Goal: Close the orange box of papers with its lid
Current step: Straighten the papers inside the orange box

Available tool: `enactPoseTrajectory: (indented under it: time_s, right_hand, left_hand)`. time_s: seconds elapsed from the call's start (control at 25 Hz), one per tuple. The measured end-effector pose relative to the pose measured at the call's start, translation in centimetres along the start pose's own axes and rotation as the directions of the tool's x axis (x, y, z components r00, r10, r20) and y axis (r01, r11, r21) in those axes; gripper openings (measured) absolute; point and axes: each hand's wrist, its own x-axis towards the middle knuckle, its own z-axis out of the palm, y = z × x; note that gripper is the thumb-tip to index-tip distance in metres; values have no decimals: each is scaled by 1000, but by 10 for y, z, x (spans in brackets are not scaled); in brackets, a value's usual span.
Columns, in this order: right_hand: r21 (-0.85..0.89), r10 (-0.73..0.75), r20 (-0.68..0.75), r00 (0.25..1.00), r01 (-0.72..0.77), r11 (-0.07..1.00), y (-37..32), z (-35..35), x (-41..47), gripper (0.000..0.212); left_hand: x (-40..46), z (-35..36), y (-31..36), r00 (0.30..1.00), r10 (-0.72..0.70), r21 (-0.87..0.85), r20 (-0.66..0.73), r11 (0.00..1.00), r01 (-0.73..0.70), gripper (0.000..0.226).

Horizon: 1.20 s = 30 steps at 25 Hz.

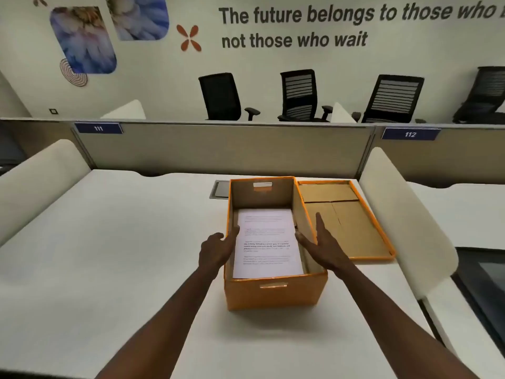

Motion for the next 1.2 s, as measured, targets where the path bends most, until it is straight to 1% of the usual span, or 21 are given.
enactPoseTrajectory:
  time_s: [0.08, 0.16, 0.28, 0.4, 0.52, 0.6, 0.68, 0.72, 0.76, 0.8, 0.84, 0.88, 0.92, 0.96, 1.0, 1.04, 1.08, 1.16, 1.2]
  right_hand:
    - [89, 84, 23, 996, -86, 992, 1, 4, -3, 106]
    - [196, 123, 5, 992, -122, 973, 3, 14, -9, 105]
    - [300, 133, -62, 989, -109, 948, -4, 32, -14, 94]
    - [351, 141, -67, 988, -109, 930, -19, 54, -14, 88]
    - [345, 125, -104, 987, -82, 935, -37, 72, -13, 86]
    - [319, 140, -90, 986, -105, 942, -45, 79, -10, 85]
    - [296, 126, -62, 990, -102, 950, -43, 83, -10, 84]
    - [315, 123, -48, 991, -102, 944, -39, 82, -9, 82]
    - [351, 138, -56, 989, -110, 930, -34, 78, -7, 77]
    - [379, 165, -104, 981, -114, 918, -28, 72, -4, 72]
    - [358, 201, -194, 960, -122, 926, -20, 66, -2, 65]
    - [281, 238, -295, 925, -154, 947, -10, 59, 2, 59]
    - [158, 256, -362, 896, -212, 964, 1, 53, 6, 56]
    - [1, 254, -375, 892, -273, 962, 11, 48, 9, 55]
    - [-171, 242, -342, 908, -314, 934, 19, 45, 11, 57]
    - [-325, 233, -279, 932, -320, 890, 25, 44, 14, 59]
    - [-444, 229, -213, 950, -303, 843, 30, 43, 16, 59]
    - [-570, 237, -140, 961, -274, 775, 33, 43, 17, 54]
    - [-600, 234, -143, 962, -273, 752, 34, 44, 17, 51]
  left_hand:
    - [-4, 4, -8, 999, -6, -137, 49, 990, 12, 56]
    - [-9, 8, -18, 996, 21, -211, 89, 977, -1, 50]
    - [-3, 4, -20, 996, 74, -237, 41, 970, -63, 38]
    - [10, -16, -23, 995, 95, -208, -17, 973, -97, 18]
    - [21, -35, -35, 992, 123, -189, -41, 973, -129, 22]
    - [26, -41, -42, 991, 128, -196, -31, 972, -132, 28]
    - [27, -43, -51, 992, 122, -202, 0, 972, -120, 40]
    - [28, -45, -55, 992, 120, -198, 26, 974, -113, 47]
    - [28, -46, -59, 992, 120, -182, 46, 977, -110, 55]
    - [28, -48, -61, 992, 117, -148, 50, 983, -108, 63]
    - [27, -49, -62, 991, 129, -99, 21, 987, -126, 70]
    - [25, -50, -61, 986, 167, -46, -28, 985, -168, 73]
    - [22, -50, -59, 969, 235, -3, -83, 972, -236, 73]
    - [17, -49, -53, 941, 314, 25, -126, 949, -314, 71]
    - [12, -47, -46, 907, 395, 43, -146, 919, -393, 69]
    - [7, -44, -39, 873, 464, 55, -148, 885, -462, 67]
    - [2, -41, -33, 841, 522, 55, -141, 853, -520, 66]
    - [-7, -32, -23, 804, 584, 20, -112, 811, -585, 63]
    - [-11, -29, -20, 797, 597, -2, -95, 800, -600, 61]
